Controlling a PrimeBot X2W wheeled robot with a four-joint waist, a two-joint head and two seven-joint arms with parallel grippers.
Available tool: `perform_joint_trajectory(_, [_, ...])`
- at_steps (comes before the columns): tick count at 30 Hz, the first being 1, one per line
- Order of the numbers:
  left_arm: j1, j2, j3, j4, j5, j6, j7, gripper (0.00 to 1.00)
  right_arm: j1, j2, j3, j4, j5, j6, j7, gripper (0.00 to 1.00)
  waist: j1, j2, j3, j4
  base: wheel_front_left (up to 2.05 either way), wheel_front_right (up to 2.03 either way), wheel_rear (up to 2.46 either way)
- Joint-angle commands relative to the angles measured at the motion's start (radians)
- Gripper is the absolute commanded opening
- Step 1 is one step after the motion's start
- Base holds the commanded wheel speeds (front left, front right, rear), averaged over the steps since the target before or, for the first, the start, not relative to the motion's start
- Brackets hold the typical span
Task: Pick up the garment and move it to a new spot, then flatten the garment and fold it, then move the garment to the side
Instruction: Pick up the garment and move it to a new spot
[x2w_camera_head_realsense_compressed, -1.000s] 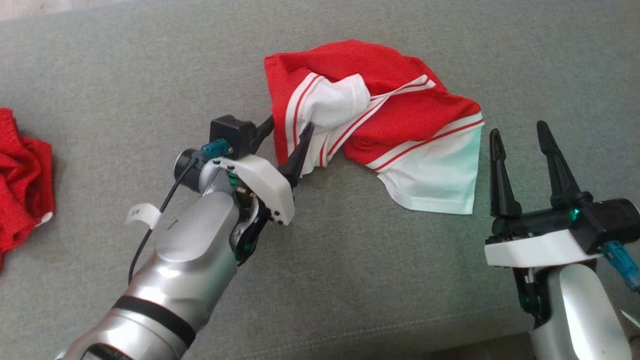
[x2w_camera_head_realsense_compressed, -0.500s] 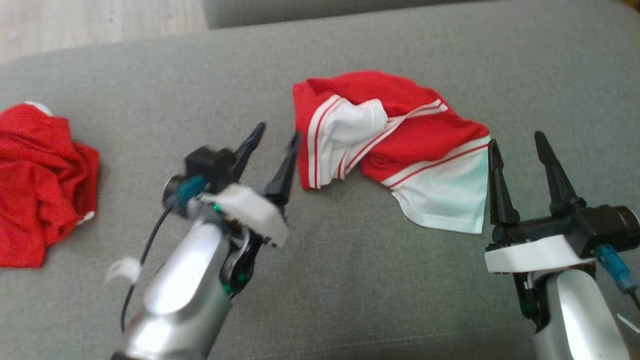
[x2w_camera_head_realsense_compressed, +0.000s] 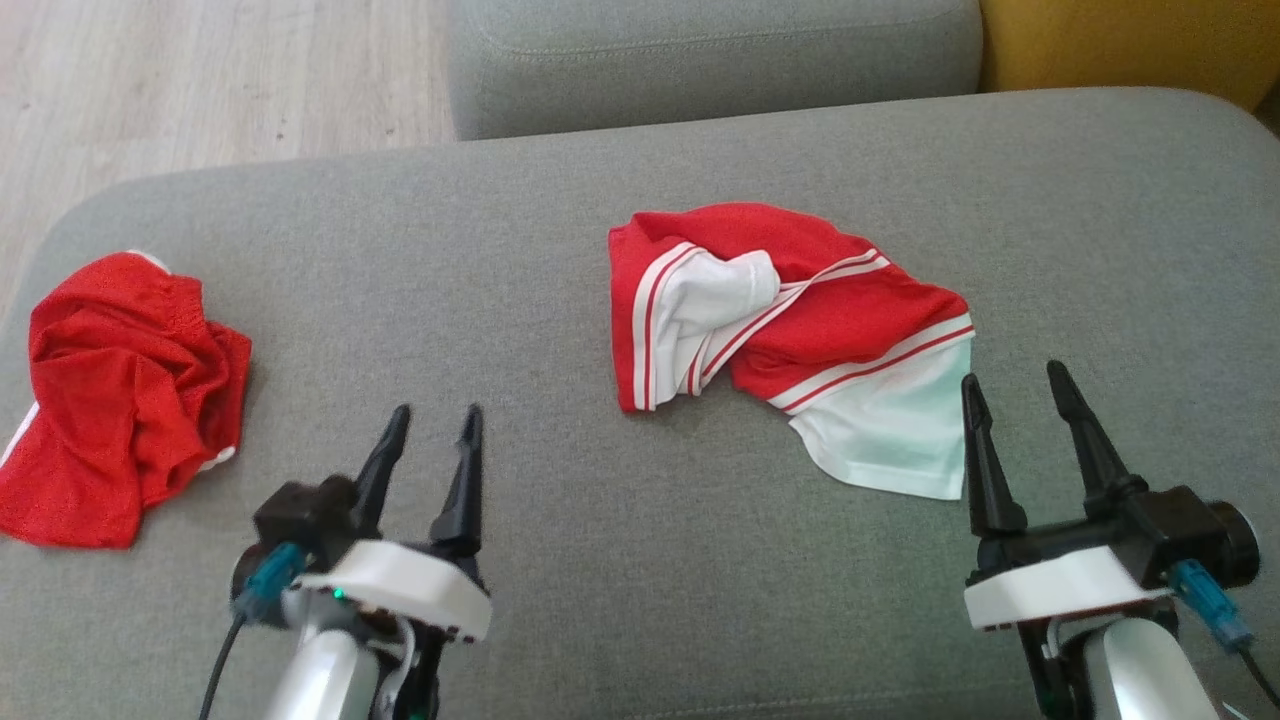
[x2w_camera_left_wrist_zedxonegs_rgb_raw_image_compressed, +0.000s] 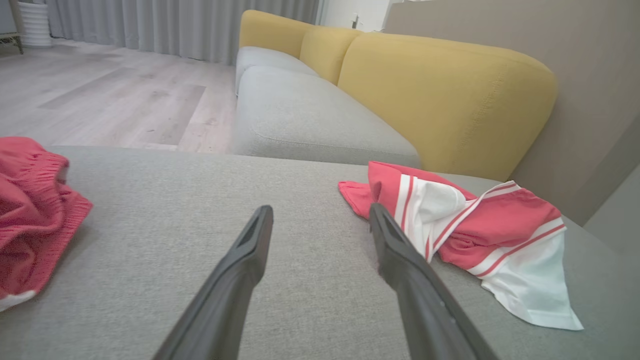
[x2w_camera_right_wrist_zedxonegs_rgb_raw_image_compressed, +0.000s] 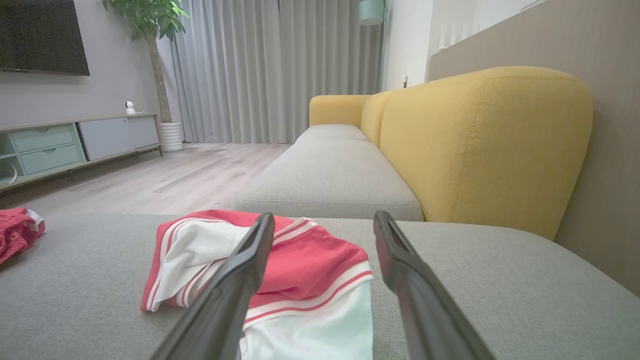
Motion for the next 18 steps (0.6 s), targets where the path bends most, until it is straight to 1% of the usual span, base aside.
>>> perform_joint_trajectory(1, [-0.031, 0.002, 0.047, -0.044, 0.015, 0.003, -0.012, 1.00, -0.023, -0.004, 0.029, -0.026, 0.005, 0.008, -0.011, 1.00, 0.0002, -0.0001, -0.003, -0.001, 0.00, 0.00, 0.00])
perform_joint_trajectory(8, [0.043, -0.008, 0.108, -0.094, 0.071, 0.018, -0.012, 1.00, -0.014, -0.004, 0.030, -0.006, 0.013, 0.008, -0.011, 1.00, 0.0002, -0.0001, -0.015, -0.004, 0.00, 0.00, 0.00])
perform_joint_trajectory(18, [0.079, -0.012, 0.131, -0.112, 0.078, 0.017, -0.012, 1.00, -0.016, -0.004, 0.019, 0.037, 0.010, 0.008, -0.011, 1.00, 0.0002, -0.0001, -0.020, -0.001, 0.00, 0.00, 0.00])
